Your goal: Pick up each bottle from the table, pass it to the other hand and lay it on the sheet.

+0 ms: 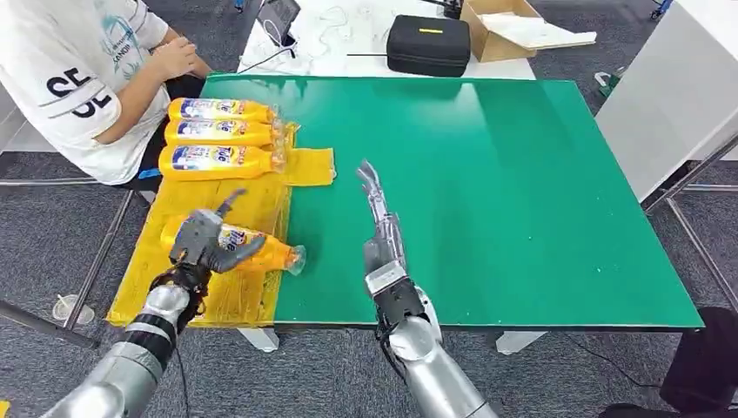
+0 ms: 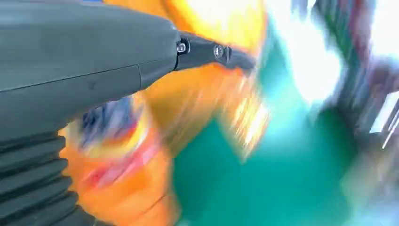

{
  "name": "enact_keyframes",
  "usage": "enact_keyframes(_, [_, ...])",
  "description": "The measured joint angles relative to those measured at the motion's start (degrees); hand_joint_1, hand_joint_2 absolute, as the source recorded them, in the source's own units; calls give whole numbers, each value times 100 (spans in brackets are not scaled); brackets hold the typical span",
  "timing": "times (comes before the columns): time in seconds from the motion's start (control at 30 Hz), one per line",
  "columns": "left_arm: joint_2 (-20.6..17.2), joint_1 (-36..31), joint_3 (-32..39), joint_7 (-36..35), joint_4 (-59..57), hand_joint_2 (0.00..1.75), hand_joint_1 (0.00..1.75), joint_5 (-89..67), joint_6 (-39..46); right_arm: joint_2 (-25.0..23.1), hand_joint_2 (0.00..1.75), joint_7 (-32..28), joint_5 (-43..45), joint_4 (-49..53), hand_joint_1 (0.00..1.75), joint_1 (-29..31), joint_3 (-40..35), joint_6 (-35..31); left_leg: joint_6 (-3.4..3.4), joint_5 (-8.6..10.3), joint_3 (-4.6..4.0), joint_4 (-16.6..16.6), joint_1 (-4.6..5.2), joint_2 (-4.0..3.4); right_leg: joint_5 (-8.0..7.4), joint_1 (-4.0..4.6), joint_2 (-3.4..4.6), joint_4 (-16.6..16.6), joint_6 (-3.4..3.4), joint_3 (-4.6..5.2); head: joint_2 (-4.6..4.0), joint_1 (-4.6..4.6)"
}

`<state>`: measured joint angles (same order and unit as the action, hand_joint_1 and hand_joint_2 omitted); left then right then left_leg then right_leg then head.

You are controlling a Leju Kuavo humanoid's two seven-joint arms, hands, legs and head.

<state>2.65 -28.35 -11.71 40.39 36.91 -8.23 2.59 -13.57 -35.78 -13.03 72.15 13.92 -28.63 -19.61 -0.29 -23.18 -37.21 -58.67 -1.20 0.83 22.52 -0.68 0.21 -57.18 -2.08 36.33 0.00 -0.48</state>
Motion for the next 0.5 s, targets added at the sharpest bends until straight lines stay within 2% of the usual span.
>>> enact_keyframes(0.03, [166,176,183,0,529,175,0,133,766,-22,175,-7,-114,35,0,-86,0,-149,2,-2,-4,0,1,1,0,-2,0,0,0,3,0,-2])
enact_keyframes(0.1, [380,461,397,0,1445,175,0,450,1447,-46,175,-99,-295,105,0,-265,2,-498,2,-7,-6,0,3,0,1,-5,1,0,-1,5,2,0])
enact_keyframes(0.2, [712,999,583,2,2828,175,0,570,1669,-52,175,-295,-384,304,0,-626,35,-1049,9,-21,-9,0,5,3,16,-9,0,2,-18,5,0,-4])
enact_keyframes(0.33, [1168,1973,589,0,4348,175,0,816,1776,-68,175,-404,-280,814,0,-1199,231,-1645,3,-44,-8,0,7,-1,26,-9,4,2,-8,8,0,-2])
enact_keyframes(0.5, [1405,2853,583,-4,5239,175,0,1046,1839,-70,175,-422,-214,1366,0,-1731,472,-1947,9,-57,-5,1,7,-6,43,-9,11,5,-11,7,0,-4])
